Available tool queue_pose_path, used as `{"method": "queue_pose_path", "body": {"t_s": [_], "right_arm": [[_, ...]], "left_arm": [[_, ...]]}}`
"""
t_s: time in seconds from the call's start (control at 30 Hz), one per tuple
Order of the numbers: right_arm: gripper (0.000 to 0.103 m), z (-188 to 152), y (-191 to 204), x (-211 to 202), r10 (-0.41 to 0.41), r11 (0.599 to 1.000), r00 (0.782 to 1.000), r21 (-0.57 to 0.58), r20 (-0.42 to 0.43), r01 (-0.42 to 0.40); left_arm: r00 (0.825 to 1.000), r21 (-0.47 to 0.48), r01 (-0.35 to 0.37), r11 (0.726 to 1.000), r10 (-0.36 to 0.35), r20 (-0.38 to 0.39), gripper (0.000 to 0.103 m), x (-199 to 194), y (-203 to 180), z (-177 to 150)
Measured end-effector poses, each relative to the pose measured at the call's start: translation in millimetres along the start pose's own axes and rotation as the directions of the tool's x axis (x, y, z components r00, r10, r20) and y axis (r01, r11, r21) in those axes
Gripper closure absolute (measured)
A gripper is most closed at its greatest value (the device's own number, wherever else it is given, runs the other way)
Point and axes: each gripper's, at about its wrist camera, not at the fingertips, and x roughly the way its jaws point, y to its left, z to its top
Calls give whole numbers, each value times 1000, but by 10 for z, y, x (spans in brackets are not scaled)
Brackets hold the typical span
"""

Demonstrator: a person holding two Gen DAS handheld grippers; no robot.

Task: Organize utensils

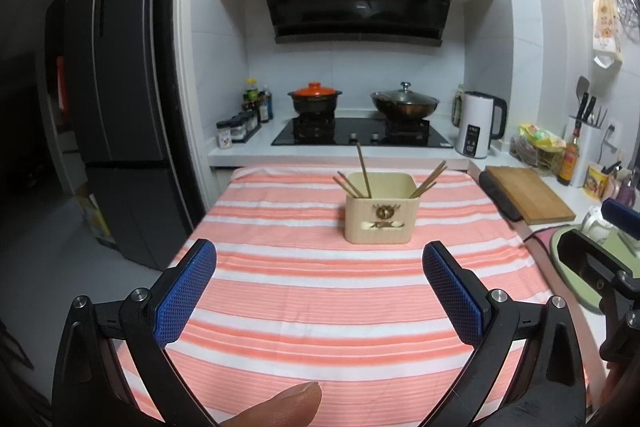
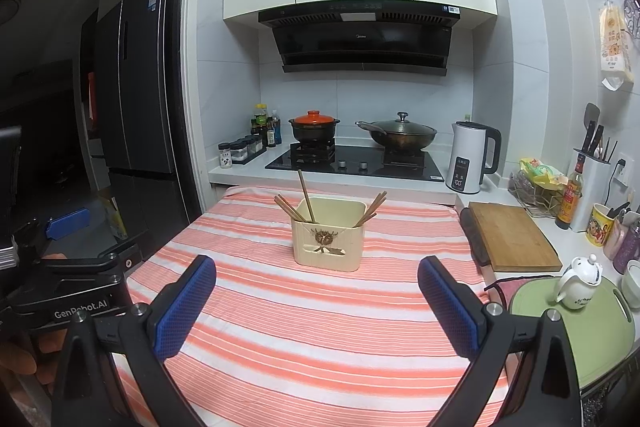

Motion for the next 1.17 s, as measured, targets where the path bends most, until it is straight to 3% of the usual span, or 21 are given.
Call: {"method": "queue_pose_path", "body": {"t_s": [0.83,1.17], "right_arm": [[0,-9,-1,4,1,1000,1000,3,-7,-1],[0,-29,-49,9,-5,1000,1000,13,-7,5]], "left_arm": [[1000,2,5,1000,-5,2,0,14,10,-28],[999,-29,52,998,-52,5,0,61,21,-79]]}}
